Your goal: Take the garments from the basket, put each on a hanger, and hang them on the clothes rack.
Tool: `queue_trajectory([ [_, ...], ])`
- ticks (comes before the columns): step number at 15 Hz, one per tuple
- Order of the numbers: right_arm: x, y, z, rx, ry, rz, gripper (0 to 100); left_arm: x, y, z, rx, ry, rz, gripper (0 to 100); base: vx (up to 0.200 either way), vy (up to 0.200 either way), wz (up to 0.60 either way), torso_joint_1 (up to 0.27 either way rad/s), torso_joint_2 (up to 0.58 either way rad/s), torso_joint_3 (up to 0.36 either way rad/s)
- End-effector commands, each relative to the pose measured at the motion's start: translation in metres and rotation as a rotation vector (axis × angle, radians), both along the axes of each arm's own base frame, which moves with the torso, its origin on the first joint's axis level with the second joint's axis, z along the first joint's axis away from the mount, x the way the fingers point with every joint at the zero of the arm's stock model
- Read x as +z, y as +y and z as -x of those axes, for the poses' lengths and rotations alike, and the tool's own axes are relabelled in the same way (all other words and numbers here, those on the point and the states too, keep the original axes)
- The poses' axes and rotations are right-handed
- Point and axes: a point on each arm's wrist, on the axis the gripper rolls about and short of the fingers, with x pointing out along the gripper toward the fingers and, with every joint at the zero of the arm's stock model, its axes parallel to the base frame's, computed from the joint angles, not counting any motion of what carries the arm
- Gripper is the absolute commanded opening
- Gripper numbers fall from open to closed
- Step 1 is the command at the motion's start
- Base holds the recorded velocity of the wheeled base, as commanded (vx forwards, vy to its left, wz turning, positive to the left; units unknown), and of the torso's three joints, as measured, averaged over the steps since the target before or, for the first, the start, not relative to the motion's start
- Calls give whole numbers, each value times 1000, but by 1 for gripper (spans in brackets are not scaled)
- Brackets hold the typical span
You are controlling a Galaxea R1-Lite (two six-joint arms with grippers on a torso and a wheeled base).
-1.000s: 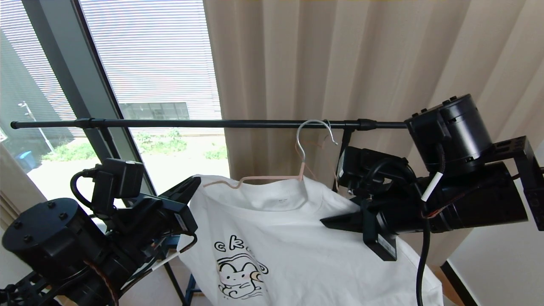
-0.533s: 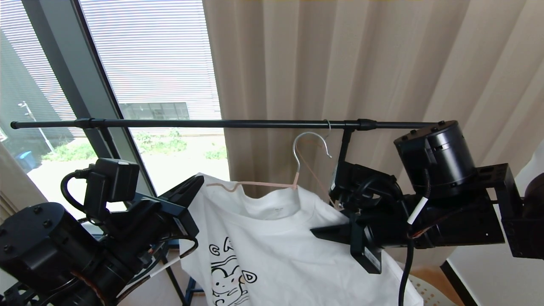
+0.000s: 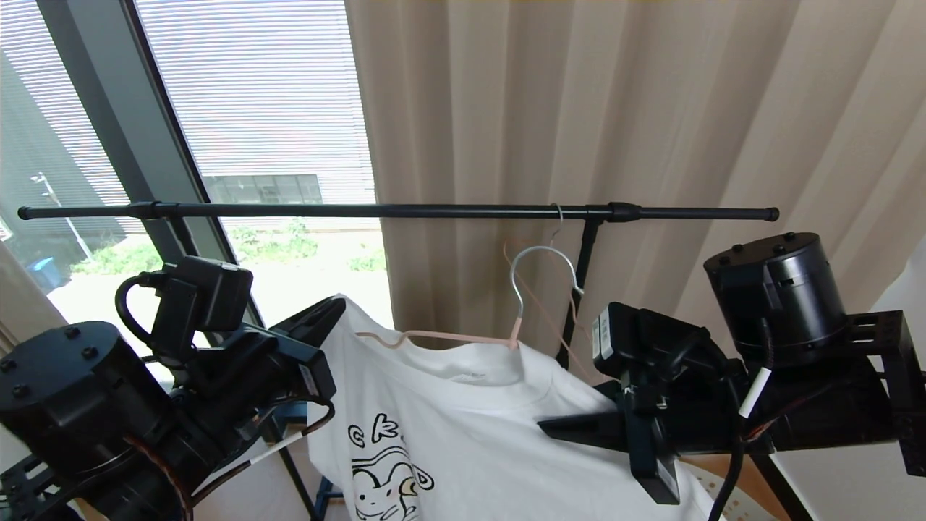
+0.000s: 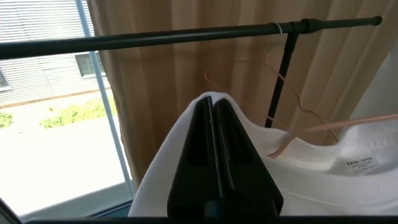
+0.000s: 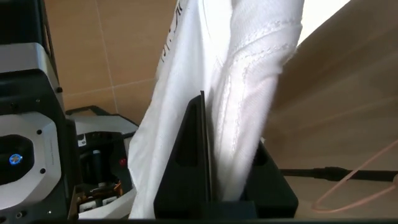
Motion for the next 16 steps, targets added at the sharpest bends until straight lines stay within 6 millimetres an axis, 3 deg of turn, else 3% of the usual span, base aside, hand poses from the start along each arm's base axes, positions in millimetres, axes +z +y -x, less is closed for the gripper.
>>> queue_trajectory([
  [1,-3,-4,3,25,22,-12,0,34,4,4,4,-41,15,0,0,0,0,0,0,0],
  [8,-16,-6,1,64,-26,-107,0,38,-10,18,-89,-1,-80,0,0,0,0,0,0,0],
  [12,-20,-4,-5,-37,-42,-58,0,39,-20,25,-139,-5,-78,0,0,0,0,0,0,0],
  [16,-37,7,-15,-77,-44,-44,0,42,-32,30,-196,-4,-80,0,0,0,0,0,0,0],
])
